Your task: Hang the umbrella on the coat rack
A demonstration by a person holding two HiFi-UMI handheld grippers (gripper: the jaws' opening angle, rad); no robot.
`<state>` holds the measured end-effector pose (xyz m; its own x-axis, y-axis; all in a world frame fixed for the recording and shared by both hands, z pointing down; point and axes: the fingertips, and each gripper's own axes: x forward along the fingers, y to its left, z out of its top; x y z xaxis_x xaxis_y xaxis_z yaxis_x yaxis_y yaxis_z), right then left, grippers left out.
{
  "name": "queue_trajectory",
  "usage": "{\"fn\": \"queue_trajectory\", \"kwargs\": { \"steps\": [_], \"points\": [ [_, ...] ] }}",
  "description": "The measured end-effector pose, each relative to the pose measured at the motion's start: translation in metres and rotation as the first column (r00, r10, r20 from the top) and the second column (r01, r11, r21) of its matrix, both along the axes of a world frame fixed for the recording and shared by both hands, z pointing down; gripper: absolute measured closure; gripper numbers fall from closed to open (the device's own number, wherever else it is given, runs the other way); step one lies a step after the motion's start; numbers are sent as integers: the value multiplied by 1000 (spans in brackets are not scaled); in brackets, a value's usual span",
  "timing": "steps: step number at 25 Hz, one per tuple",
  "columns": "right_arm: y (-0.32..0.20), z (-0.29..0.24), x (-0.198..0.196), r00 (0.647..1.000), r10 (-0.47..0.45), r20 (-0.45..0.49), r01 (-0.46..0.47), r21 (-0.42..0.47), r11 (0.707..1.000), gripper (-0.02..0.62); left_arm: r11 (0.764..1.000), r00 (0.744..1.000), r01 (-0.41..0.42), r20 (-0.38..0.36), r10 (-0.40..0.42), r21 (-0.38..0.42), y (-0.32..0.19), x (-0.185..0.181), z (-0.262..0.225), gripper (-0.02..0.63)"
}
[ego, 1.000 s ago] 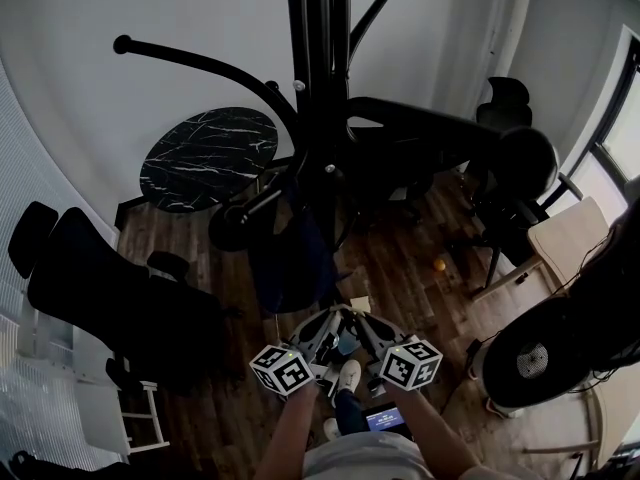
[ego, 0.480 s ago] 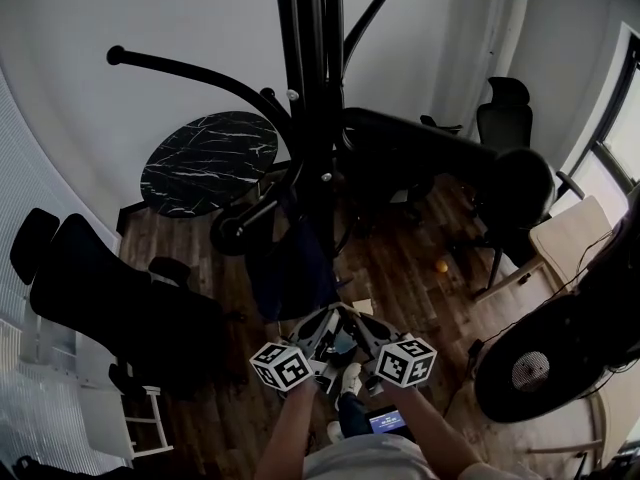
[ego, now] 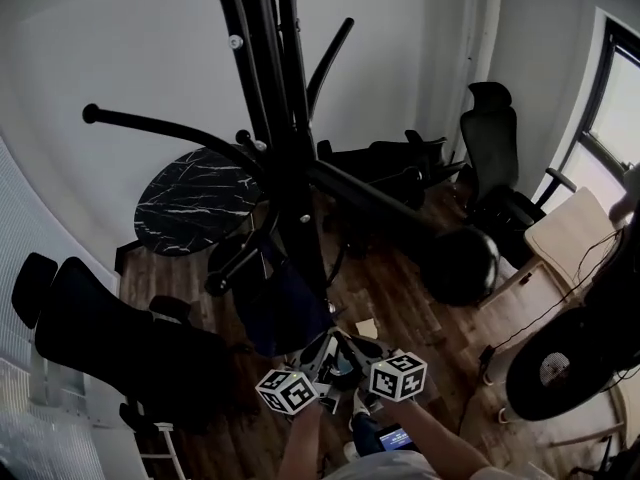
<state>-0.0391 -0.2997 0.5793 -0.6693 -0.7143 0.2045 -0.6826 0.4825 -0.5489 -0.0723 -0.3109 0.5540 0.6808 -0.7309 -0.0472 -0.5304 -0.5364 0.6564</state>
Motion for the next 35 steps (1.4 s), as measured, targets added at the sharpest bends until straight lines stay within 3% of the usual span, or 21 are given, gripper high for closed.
{"fn": "queue_trajectory", "kwargs": {
  "steps": [6, 7, 17, 20, 23, 25, 29, 35],
  "points": [
    [2, 2, -8, 998, -31, -53, 33, 29, 999, 579, 1000, 998, 5, 61, -5, -5, 1, -4, 1, 583],
    [4, 2, -9, 997, -38, -63, 40, 32, 999, 578, 1000, 998, 9, 69, -8, -7, 2, -3, 2, 556],
    [10, -2, -15, 983, -84, -162, 100, 91, 991, 577, 1000, 996, 13, 91, -14, 10, 9, -2, -1, 500],
    [14, 0, -17, 975, -85, -206, 109, 108, 988, 577, 999, 995, 46, 92, -47, 14, 10, -11, -2, 503],
    [21, 3, -13, 971, -57, -233, 84, 106, 991, 577, 993, 986, 112, 118, -115, 28, 14, -24, -3, 554],
    [25, 1, -7, 968, -27, -249, 60, 125, 990, 583, 979, 959, 182, 204, -196, 89, 18, -36, -10, 586],
    [40, -8, -1, 960, -4, -279, 53, 166, 985, 583, 951, 859, 212, 421, -291, 225, 34, -50, -22, 586],
    [80, -21, 11, 950, 19, -311, 48, 205, 978, 583, 944, 813, 172, 500, -298, 282, 67, -47, -30, 586]
  ]
}}
